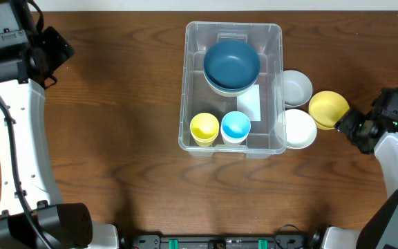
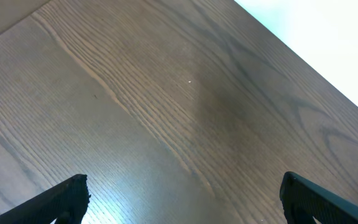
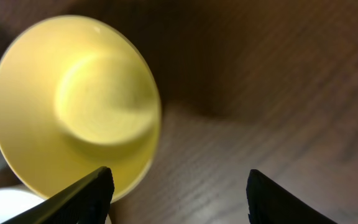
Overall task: Pack container
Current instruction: 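Move the right gripper to the yellow bowl and grasp its rim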
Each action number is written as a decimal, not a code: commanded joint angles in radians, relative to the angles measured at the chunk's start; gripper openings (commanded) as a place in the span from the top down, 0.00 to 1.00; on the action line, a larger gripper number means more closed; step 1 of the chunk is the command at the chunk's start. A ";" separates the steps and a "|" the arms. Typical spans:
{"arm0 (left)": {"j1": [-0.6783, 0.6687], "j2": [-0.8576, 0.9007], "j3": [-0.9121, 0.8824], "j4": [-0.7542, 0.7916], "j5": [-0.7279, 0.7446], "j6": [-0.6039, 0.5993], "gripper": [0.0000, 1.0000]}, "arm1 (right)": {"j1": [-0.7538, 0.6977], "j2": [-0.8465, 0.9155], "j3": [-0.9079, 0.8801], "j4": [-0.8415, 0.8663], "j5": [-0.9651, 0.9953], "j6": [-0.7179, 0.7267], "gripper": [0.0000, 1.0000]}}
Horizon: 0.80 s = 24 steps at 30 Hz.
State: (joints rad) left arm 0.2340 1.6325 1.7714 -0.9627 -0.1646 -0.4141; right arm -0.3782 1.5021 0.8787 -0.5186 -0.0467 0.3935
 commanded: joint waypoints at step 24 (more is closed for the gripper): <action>0.003 -0.005 0.005 -0.002 -0.012 0.014 0.02 | -0.013 0.193 -0.008 0.160 -0.066 -0.005 0.39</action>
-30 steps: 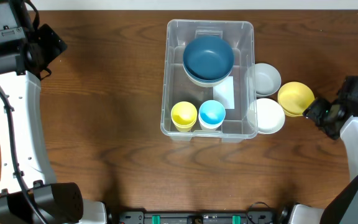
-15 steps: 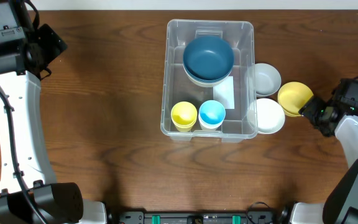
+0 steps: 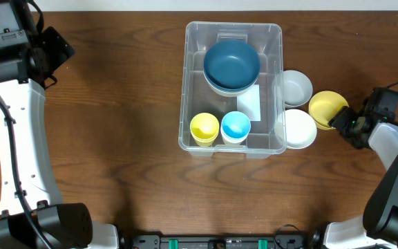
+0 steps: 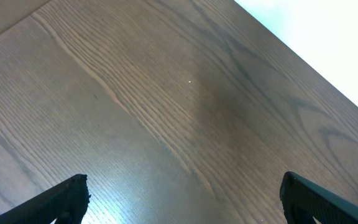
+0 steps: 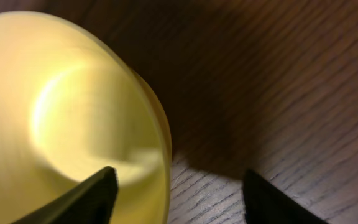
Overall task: Pack container
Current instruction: 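Move the right gripper to the yellow bowl and grasp its rim, then lift the yellow bowl and carry it into the container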
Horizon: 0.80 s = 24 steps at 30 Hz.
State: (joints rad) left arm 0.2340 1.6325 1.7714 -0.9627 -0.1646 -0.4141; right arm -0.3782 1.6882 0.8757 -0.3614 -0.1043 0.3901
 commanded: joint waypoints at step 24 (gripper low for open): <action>0.003 -0.005 0.005 -0.002 -0.012 0.014 0.02 | -0.066 -0.002 0.002 -0.024 -0.007 -0.002 0.99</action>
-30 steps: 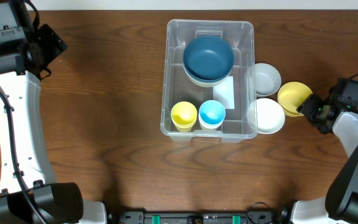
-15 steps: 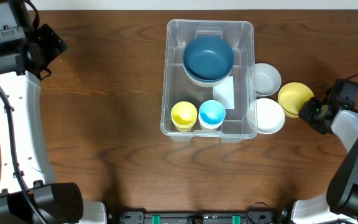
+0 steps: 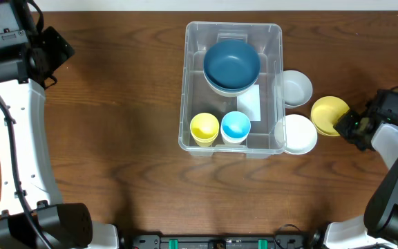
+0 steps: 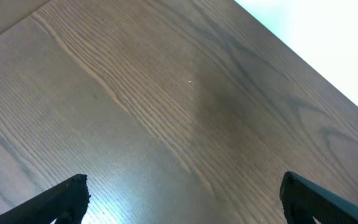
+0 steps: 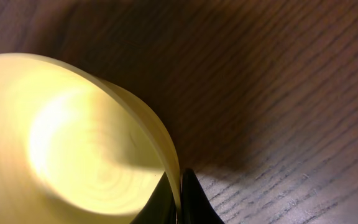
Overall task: Pack container
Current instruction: 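Lift the yellow bowl and carry it into the container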
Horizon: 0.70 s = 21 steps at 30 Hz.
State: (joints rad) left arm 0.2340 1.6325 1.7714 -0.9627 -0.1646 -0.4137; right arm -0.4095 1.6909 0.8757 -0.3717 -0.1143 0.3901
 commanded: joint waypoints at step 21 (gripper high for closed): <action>0.003 -0.005 0.005 -0.002 -0.012 0.013 0.02 | -0.014 -0.475 0.015 -0.148 -0.167 -0.056 0.99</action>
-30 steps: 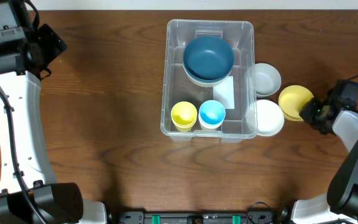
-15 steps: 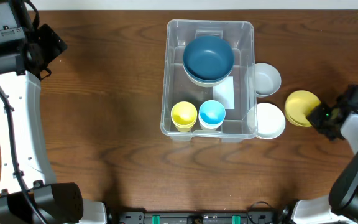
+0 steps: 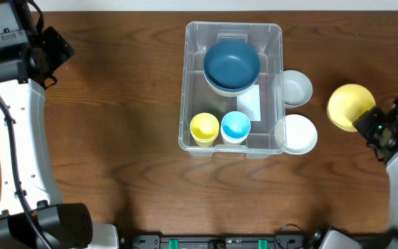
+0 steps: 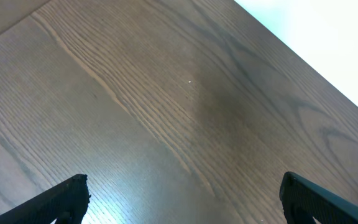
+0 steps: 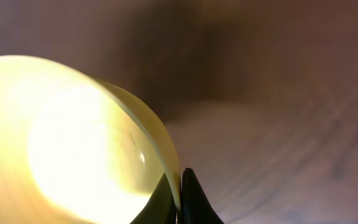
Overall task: Pack container
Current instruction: 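Lift the yellow bowl and carry it into the container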
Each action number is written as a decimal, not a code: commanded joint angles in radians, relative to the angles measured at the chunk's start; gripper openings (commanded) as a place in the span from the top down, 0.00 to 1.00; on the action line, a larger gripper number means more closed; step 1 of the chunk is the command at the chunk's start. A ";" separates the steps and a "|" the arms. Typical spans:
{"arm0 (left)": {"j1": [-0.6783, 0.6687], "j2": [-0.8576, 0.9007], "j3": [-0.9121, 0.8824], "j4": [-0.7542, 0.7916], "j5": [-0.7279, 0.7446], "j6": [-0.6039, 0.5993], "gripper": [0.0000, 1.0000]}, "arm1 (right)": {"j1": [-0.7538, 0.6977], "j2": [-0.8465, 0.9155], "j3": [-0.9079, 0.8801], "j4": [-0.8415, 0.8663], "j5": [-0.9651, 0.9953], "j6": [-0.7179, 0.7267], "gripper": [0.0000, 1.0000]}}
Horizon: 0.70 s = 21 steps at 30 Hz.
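Note:
A clear plastic container (image 3: 185, 83) stands in the middle of the table, holding a dark blue bowl (image 3: 231, 63), a yellow cup (image 3: 204, 128), a blue cup (image 3: 235, 126) and a white card (image 3: 251, 104). My right gripper (image 5: 179, 186) is shut on the rim of a yellow bowl (image 3: 349, 106), held at the far right, apart from the container. The bowl fills the left of the right wrist view (image 5: 73, 143). My left gripper (image 4: 182, 199) is open over bare wood at the far left.
Two white bowls lie against the container's right wall, one at the back (image 3: 297, 88) and one at the front (image 3: 300, 133). The table's far edge (image 4: 303, 56) shows in the left wrist view. The left arm (image 3: 16, 124) runs down the left side.
My right gripper, shut on the yellow bowl, has moved to the right and carried the bowl away from the white bowls. The left arm has not moved.
My right gripper was open beside the yellow bowl, which lay against the front white bowl. Then its fingers stood either side of the bowl's rim. Then it was shut on the rim. Now the bowl is held farther right, away from the white bowls.

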State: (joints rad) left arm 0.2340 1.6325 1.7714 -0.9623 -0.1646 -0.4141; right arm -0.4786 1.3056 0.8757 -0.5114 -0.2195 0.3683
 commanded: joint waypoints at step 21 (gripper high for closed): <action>0.003 -0.005 0.005 -0.002 -0.012 0.014 0.02 | 0.797 0.086 0.565 -0.239 0.370 -0.036 0.99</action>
State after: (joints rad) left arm 0.2340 1.6325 1.7714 -0.9623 -0.1646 -0.4141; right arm 0.2646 1.3102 1.4113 -0.7403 0.0380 0.3466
